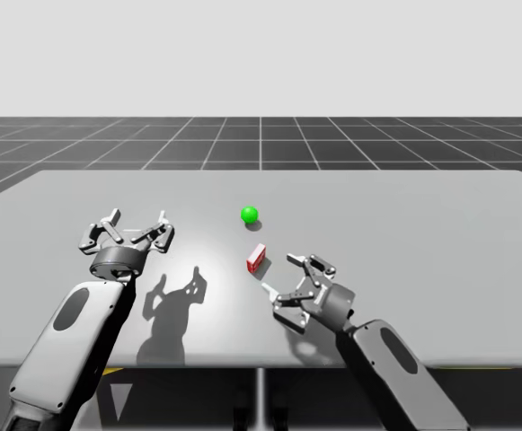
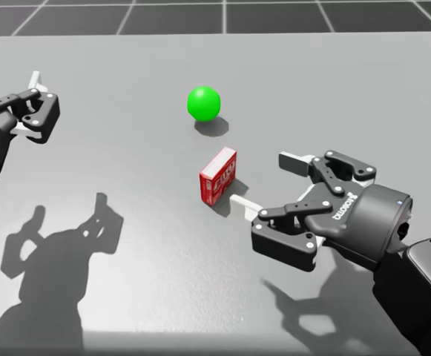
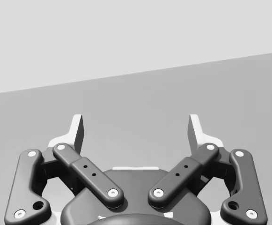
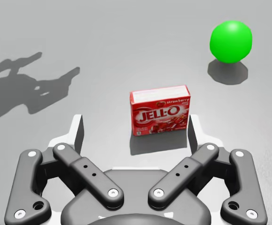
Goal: Watch the red light. When it turns green, pick up the object.
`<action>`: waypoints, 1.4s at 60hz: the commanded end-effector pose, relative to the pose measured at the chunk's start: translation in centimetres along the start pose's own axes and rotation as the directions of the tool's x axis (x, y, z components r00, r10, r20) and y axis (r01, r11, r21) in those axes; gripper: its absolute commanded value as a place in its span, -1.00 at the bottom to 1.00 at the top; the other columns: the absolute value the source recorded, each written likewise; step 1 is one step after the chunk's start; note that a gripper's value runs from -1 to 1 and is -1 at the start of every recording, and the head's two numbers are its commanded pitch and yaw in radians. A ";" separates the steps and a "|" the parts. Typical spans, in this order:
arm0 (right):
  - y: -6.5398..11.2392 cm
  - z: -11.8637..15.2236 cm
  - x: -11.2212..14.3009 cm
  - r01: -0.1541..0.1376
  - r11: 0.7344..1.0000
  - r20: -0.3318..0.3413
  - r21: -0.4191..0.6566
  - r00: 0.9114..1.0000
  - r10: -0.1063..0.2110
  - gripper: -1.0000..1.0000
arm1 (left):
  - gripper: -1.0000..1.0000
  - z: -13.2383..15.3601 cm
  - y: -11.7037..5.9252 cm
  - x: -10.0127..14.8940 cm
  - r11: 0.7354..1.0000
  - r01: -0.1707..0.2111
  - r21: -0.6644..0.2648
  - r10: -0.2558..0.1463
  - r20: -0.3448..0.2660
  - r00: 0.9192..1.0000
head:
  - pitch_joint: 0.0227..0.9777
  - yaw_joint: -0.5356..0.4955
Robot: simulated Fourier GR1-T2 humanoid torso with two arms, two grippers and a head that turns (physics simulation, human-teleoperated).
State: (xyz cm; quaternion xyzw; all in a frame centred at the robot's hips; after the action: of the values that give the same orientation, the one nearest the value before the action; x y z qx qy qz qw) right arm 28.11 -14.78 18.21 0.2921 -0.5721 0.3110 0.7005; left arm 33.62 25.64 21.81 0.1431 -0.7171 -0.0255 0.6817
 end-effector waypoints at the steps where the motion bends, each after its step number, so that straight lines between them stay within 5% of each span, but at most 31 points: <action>1: 0.2 -2.1 -0.8 0.001 1.000 -0.024 -0.018 1.000 -0.002 -1.00 | -1.00 0.0 0.0 0.0 1.000 0.001 -0.003 -0.001 0.001 1.000 | 0.66 0.09; 27: -0.2 -6.6 -1.8 -0.075 0.992 -0.072 -0.097 0.995 0.068 -1.00 | -1.00 0.0 0.0 0.0 1.000 0.000 -0.009 0.000 0.001 1.000 | 0.67 0.10; 61: -0.8 -10.8 -2.6 -0.085 0.989 -0.140 -0.122 0.988 0.067 -1.00 | -1.00 0.1 0.0 0.1 1.000 0.002 -0.008 -0.002 0.001 1.000 | 0.67 0.10; 75: -0.9 -11.3 -3.2 -0.120 0.983 -0.169 -0.142 0.981 0.095 -1.00 | -1.00 0.1 0.0 0.1 1.000 0.001 -0.009 -0.001 0.001 1.000 | 0.67 0.11; 77: -1.0 -11.2 -3.5 -0.129 0.974 -0.159 -0.186 0.982 0.100 -0.44 | -1.00 0.1 -0.1 0.1 1.000 0.001 -0.009 -0.001 0.001 1.000 | 0.67 0.11; 78: -1.0 -11.2 -3.6 -0.128 0.973 -0.156 -0.193 0.983 0.098 0.72 | -1.00 0.1 -0.1 0.1 1.000 0.002 -0.009 -0.002 0.001 1.000 | 0.67 0.11; 80: -1.1 -11.1 -3.6 -0.125 0.973 -0.158 -0.192 0.983 0.095 1.00 | -1.00 0.1 -0.1 0.0 1.000 0.002 -0.009 -0.002 0.000 1.000 | 0.67 0.11; 84: -1.3 -11.0 -3.7 -0.129 0.972 -0.153 -0.194 0.983 0.100 1.00 | -1.00 0.1 -0.1 0.0 1.000 0.002 -0.009 -0.002 -0.001 1.000 | 0.66 0.11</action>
State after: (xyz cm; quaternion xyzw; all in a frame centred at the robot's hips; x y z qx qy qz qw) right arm 35.18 -6.80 13.90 0.1949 -0.5638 0.3337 0.7299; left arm 33.48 25.56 21.84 0.1407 -0.7169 -0.0292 0.6823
